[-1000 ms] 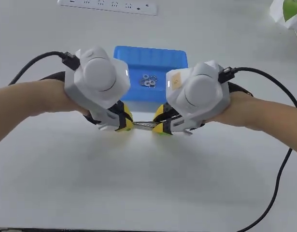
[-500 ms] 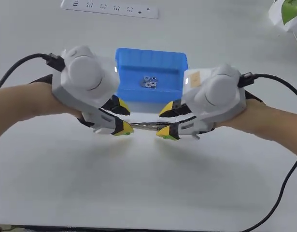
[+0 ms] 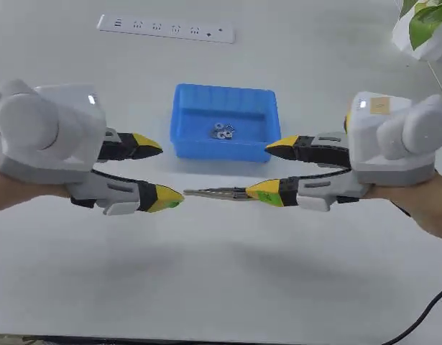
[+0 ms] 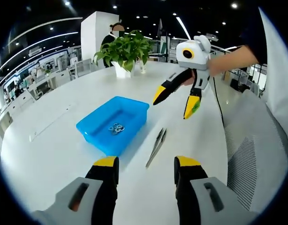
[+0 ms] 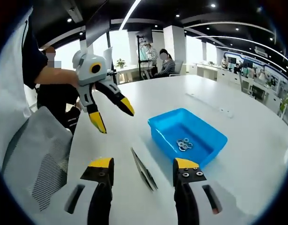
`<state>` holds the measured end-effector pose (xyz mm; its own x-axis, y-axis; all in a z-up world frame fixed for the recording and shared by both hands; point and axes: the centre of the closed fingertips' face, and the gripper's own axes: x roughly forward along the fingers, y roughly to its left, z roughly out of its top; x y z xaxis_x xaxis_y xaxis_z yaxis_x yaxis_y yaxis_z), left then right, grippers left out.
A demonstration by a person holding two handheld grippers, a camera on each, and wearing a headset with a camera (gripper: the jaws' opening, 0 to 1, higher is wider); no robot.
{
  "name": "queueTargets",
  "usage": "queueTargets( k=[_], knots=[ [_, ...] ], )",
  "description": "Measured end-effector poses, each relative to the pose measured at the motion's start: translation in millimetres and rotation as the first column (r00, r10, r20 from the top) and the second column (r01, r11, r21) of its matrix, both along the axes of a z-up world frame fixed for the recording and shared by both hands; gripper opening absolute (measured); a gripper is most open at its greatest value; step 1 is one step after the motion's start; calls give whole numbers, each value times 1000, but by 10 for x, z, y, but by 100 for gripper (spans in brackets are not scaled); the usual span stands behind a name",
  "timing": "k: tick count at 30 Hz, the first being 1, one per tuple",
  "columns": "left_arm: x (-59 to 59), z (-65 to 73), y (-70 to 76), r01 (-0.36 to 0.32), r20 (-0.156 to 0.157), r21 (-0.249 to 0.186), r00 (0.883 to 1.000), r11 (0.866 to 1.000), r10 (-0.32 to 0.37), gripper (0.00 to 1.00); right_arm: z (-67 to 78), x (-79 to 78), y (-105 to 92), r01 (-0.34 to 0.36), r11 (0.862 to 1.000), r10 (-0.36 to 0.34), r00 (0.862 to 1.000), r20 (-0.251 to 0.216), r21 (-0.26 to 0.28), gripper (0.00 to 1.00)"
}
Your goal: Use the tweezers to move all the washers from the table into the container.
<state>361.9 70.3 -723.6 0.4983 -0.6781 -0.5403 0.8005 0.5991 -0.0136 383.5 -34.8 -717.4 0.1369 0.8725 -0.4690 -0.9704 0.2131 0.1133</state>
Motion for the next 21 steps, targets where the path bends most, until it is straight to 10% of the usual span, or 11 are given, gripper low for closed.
queueTargets(
  k=[7, 10, 21],
  knots=[
    [-177, 199, 42, 1, 0, -53, 1000, 999, -1, 56, 159, -94, -104, 8, 1000, -8, 999, 38, 4, 73],
    [-253, 278, 9, 1, 5, -75, 1000, 997, -1, 77, 227, -129, -134, 12, 1000, -12, 999, 52, 6, 81],
    [-372, 545, -6, -52, 57, -102, 997, 993, 58, 99, 427, -235, -291, 41, 999, -37, 988, 152, -19, 100]
  ],
)
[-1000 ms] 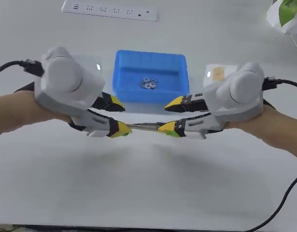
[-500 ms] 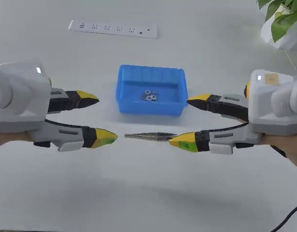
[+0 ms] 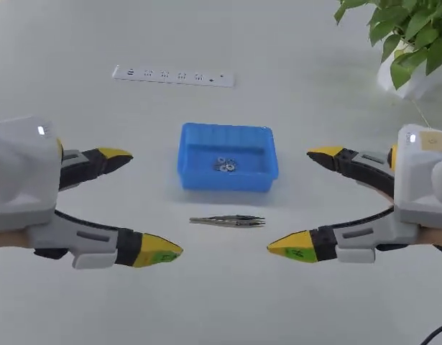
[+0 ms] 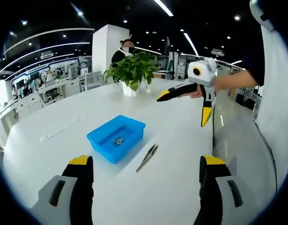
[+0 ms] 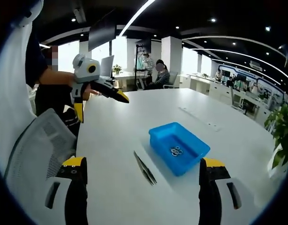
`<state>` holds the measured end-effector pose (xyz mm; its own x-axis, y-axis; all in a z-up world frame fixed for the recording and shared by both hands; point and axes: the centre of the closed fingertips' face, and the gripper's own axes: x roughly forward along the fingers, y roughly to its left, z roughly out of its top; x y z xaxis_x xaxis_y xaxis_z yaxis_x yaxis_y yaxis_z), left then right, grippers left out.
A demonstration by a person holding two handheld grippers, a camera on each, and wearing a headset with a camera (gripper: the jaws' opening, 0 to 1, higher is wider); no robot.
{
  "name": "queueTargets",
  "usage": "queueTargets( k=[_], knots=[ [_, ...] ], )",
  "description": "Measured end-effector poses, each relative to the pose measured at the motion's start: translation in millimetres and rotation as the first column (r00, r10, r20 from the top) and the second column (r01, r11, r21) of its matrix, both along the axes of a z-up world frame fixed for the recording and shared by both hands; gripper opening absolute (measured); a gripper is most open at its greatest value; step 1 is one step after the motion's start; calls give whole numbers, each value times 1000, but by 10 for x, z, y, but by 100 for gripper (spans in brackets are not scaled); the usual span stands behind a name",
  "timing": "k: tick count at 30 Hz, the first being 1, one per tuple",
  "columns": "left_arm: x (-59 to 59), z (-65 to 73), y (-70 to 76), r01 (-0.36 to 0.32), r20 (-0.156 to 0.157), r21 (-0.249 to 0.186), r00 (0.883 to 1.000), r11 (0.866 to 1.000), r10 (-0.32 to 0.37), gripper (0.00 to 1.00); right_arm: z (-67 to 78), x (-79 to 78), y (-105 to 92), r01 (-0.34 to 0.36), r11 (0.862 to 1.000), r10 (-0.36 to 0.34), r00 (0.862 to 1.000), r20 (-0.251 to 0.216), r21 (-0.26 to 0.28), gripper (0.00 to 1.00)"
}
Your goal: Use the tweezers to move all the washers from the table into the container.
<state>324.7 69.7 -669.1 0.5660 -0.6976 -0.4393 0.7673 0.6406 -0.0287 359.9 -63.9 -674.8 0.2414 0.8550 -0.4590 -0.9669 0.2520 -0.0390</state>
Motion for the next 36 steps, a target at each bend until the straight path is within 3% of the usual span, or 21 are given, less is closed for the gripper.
queueTargets(
  k=[5, 8, 11, 18, 30, 36],
  knots=[
    [-32, 144, 11, -10, 34, 8, 999, 1000, 10, 99, 63, -71, -92, -1, 1000, 2, 999, 32, -13, 100],
    [-23, 232, 20, -28, 54, -6, 998, 1000, 29, 100, 58, -78, -148, 7, 999, -5, 998, 57, -40, 100],
    [-20, 320, 12, -41, 68, -19, 997, 999, 42, 100, 100, -89, -180, 23, 999, -20, 998, 65, -34, 100],
    [-76, 396, -91, -13, 65, -44, 998, 999, 16, 100, 160, -70, -215, 47, 998, -44, 995, 86, -29, 100],
    [-76, 367, 51, -50, 54, -51, 997, 997, 53, 100, 137, -46, -212, 46, 997, -41, 996, 85, -60, 100],
    [-58, 361, 98, -72, 50, -62, 996, 995, 75, 100, 169, -1, -173, 48, 997, -44, 995, 85, -52, 100]
  ],
)
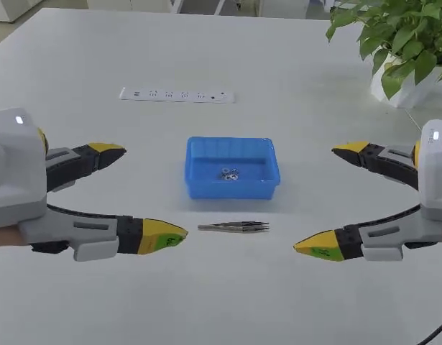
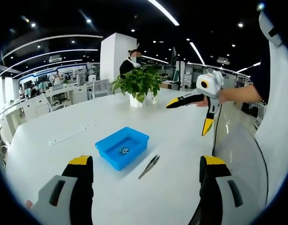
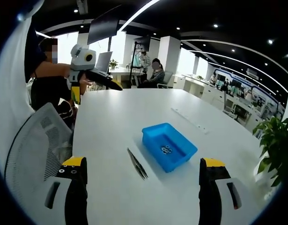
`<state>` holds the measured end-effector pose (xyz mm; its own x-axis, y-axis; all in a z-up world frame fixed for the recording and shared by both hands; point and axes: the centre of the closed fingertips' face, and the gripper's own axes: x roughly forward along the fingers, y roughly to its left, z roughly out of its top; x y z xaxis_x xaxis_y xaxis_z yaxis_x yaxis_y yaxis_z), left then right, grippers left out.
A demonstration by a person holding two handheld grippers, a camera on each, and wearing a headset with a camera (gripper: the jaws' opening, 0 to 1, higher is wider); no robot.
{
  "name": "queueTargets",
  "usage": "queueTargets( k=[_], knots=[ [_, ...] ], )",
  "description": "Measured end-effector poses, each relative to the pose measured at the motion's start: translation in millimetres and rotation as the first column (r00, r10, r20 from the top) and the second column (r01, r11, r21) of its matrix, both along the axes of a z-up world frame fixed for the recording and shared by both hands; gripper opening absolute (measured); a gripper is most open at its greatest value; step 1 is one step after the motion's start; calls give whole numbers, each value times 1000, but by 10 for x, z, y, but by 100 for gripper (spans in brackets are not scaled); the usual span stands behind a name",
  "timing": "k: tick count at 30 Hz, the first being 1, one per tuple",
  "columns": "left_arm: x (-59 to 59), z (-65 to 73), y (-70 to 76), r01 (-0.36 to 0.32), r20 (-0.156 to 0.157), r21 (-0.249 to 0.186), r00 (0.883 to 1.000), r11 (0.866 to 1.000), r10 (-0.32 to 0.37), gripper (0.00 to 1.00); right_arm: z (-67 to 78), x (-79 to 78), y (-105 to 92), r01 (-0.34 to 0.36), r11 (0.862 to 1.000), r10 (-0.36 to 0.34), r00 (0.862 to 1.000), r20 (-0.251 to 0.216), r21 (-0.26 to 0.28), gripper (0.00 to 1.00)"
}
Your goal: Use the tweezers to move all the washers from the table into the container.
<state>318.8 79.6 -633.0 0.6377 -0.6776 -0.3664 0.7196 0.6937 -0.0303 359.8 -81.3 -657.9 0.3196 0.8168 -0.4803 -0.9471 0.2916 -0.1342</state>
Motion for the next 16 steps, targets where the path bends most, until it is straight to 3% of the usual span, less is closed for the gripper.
queueTargets(
  k=[5, 16],
  knots=[
    [-31, -35, -6, 5, -14, 6, 1000, 1000, -5, 100, 37, -6, 28, -7, 1000, 7, 1000, 0, 11, 100],
    [-77, -96, 42, -7, -33, 13, 999, 1000, 7, 100, -35, -79, 25, -22, 1000, 21, 999, -31, -4, 100]
  ],
)
